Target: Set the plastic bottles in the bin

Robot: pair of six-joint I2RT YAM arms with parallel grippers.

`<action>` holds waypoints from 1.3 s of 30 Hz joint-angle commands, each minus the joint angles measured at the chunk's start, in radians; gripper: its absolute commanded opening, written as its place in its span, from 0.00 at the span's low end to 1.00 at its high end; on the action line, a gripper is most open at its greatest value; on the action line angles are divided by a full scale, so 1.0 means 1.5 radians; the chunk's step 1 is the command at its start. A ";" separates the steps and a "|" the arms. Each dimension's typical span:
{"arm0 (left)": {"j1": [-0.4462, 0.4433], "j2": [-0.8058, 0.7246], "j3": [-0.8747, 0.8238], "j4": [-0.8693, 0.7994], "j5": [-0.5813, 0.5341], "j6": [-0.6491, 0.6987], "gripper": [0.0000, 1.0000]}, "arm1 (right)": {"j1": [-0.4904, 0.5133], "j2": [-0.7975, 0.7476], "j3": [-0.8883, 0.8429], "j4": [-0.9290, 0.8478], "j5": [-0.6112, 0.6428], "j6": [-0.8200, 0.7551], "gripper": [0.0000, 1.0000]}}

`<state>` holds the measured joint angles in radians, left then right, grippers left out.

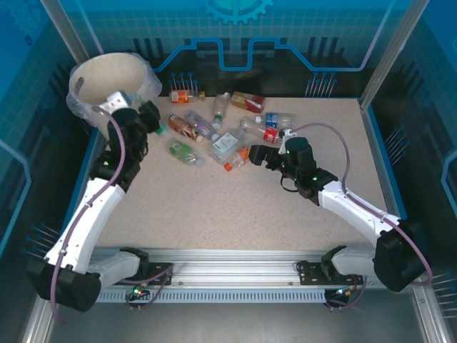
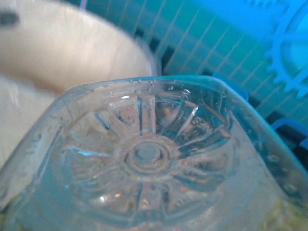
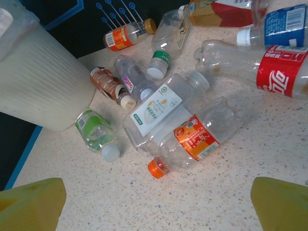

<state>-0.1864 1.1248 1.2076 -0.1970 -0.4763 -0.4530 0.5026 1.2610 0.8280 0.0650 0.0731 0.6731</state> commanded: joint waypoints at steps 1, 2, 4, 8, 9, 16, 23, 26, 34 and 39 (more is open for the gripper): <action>0.039 0.042 0.085 0.013 -0.016 0.115 0.45 | -0.006 0.013 0.030 0.017 -0.019 0.012 1.00; 0.056 0.055 0.104 0.013 -0.017 0.121 0.45 | -0.007 0.016 0.031 0.017 -0.023 0.012 1.00; 0.099 0.091 0.146 0.020 -0.015 0.134 0.45 | -0.006 0.020 0.031 0.016 -0.028 0.012 1.00; 0.170 0.178 0.230 0.012 -0.006 0.164 0.45 | -0.005 0.019 0.054 0.005 -0.033 0.008 1.00; 0.187 0.198 0.244 0.013 0.000 0.170 0.45 | -0.005 0.018 0.056 0.001 -0.033 0.006 1.00; 0.277 0.306 0.307 0.029 0.064 0.211 0.46 | -0.006 0.012 0.075 -0.029 -0.023 -0.015 1.00; 0.320 0.394 0.345 0.046 0.070 0.282 0.46 | -0.006 0.019 0.081 -0.032 -0.035 -0.011 1.00; 0.331 0.426 0.373 0.036 0.075 0.301 0.49 | -0.006 0.017 0.080 -0.040 -0.037 -0.013 1.00; 0.335 0.517 0.468 -0.019 0.031 0.318 0.60 | -0.006 0.008 0.077 -0.057 -0.032 -0.019 1.00; 0.334 0.535 0.518 -0.066 0.044 0.273 0.71 | -0.006 -0.006 0.069 -0.070 -0.023 -0.020 1.00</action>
<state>0.3058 1.9221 1.9259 -0.2493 -0.3996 -0.0086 0.5026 1.2869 0.9226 -0.0124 0.0334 0.6613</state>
